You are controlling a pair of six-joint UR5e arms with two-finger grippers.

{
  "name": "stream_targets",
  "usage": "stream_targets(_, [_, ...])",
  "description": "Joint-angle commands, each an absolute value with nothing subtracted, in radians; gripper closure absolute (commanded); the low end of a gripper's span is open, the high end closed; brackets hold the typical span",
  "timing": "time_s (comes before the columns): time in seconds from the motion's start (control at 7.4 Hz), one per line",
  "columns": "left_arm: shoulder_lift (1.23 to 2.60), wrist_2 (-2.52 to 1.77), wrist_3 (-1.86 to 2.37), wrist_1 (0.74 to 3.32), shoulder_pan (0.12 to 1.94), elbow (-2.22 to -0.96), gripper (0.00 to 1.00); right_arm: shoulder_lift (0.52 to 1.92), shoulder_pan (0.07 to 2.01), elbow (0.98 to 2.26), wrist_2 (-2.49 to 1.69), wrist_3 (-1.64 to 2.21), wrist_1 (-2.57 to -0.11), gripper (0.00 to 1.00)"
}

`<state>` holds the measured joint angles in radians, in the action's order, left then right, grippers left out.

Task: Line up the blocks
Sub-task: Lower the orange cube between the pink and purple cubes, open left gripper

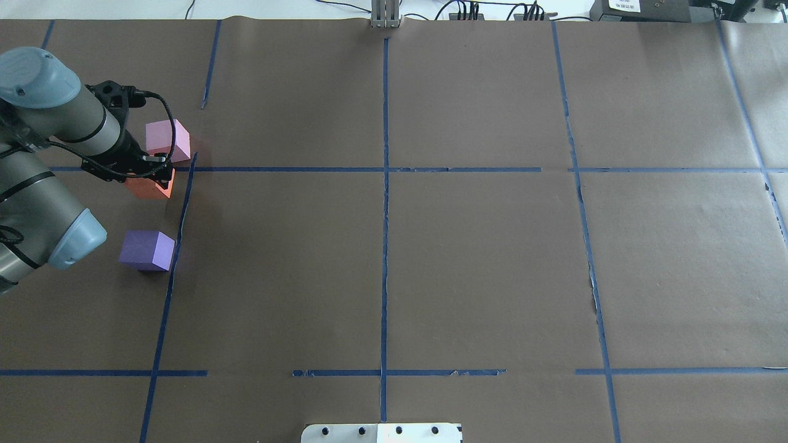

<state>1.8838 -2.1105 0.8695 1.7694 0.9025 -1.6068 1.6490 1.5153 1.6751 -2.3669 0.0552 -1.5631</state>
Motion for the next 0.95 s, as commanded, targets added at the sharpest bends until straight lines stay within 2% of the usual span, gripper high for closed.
stream_targets(0.0, [1.884, -2.149, 0.876, 1.772, 0.899, -1.605, 1.0, 1.649, 1.516, 1.675, -2.367, 0.055, -1.563, 0.0])
stream_targets(0.81, [1.873, -2.151, 0.919, 1.842, 0.897, -1.571, 1.0, 1.649, 1.514, 1.675, -2.367, 0.055, -1.563, 0.0])
